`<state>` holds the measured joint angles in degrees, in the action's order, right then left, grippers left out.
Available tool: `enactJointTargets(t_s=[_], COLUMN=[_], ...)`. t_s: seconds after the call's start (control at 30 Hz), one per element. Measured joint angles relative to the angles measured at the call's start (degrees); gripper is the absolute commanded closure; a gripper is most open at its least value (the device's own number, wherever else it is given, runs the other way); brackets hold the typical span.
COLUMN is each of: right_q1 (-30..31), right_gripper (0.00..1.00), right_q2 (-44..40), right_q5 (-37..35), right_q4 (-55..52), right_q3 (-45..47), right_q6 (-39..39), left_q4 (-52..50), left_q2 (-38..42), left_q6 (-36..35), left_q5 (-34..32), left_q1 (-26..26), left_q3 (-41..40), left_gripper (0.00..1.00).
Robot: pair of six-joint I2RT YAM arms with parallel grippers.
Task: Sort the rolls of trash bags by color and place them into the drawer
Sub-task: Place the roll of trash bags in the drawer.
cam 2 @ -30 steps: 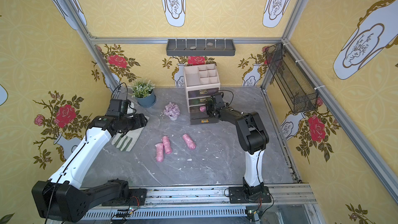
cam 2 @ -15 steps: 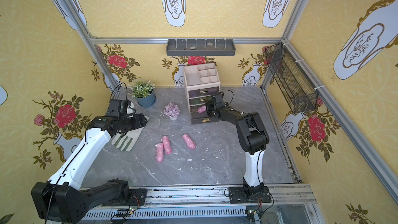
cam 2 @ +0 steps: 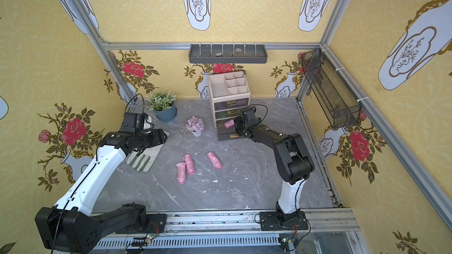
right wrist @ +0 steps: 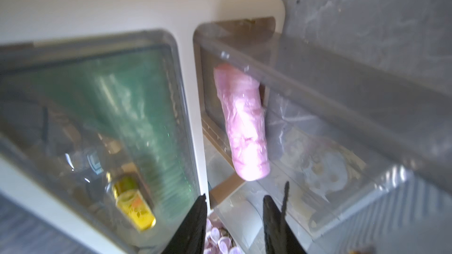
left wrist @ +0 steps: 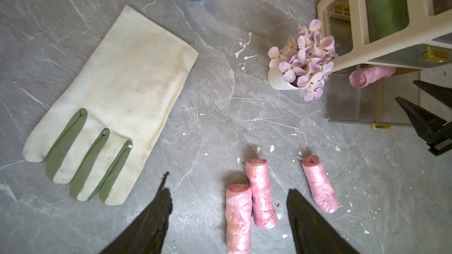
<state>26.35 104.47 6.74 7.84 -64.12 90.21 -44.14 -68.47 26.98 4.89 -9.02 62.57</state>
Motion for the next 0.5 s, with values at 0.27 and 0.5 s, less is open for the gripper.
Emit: enactJointTargets(t_s=[0.27,0.5], right_q1=[2.86,2.73], right_gripper=[0.56,0.51], right_q2=[-9.25,-19.43], right_q5=[-1.44,-2.82], right_q4=[-2.34,-11.34], right_q3=[3.61,5.55], right_q6=[-2.69,-9.14], left_q4=[0.17,0.15], left_q2=[0.22,0.37], left_q6=[0.11,0.35], left_q5=[0.0,-0.02], left_q1=[0.0,0.02], left_q3=[-0.17,-0.48], left_gripper=[0.25,0.25])
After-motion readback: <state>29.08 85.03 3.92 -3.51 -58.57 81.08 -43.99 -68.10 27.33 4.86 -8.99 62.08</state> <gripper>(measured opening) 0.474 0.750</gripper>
